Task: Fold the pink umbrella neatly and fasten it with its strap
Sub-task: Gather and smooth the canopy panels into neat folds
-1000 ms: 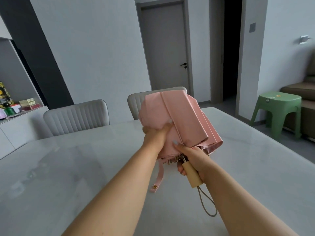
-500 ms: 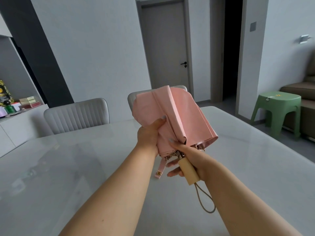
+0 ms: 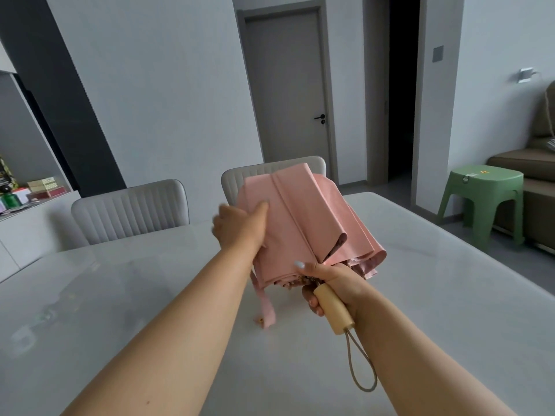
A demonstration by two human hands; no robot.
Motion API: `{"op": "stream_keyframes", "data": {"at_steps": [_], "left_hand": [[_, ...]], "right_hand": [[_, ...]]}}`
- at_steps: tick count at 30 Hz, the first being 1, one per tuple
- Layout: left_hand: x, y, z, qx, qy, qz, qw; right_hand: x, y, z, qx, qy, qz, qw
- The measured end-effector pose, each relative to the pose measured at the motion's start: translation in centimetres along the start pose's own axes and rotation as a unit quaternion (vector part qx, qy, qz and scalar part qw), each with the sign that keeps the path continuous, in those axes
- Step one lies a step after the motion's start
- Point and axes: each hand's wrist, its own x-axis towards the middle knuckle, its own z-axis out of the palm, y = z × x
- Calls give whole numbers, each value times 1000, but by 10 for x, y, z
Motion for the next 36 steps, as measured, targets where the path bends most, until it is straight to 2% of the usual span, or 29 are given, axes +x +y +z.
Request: {"op": "stream_keyframes", "data": {"at_steps": [1,2,3,5,7,10,13,17,22,24,29,32,36], "left_hand": [[4,10,-5,42,54,74,995],[7,22,-10,57,72,148,985],[11,35,-14,68,61,206,974],[20,58,-17,103,-4,257,961],[27,75,-17,163,-75,241,954],[39,87,-15,229,-155,159,948],[47,88,-15,216,-184,116,952],[54,90,-19,146,-213,82,962],[67,87,-28,179,-248,30,952],[69,87,-29,127,-268,12,955],[65,75,-24,-37,-285,34,957],[63,65,-17,-84,-287,52,953],[69,56,-7,-136,-249,74,956]], "right_hand": [[0,0,0,-8,0,1,1000],[1,1,-1,-17,-1,3,1000],[1,1,-1,-27,-3,4,1000],[2,2,-2,-45,-9,3,999],[3,3,-3,-55,-13,-1,998],[4,4,-4,-61,-17,-4,998],[6,5,-6,-65,-27,-6,997],[7,7,-5,-67,-50,1,996],[10,10,-4,-66,-68,8,995],[10,12,-3,-63,-74,11,995],[11,15,-4,-61,-68,26,996],[12,17,-4,-64,-51,37,996],[14,20,-6,-58,-42,31,997]]}}
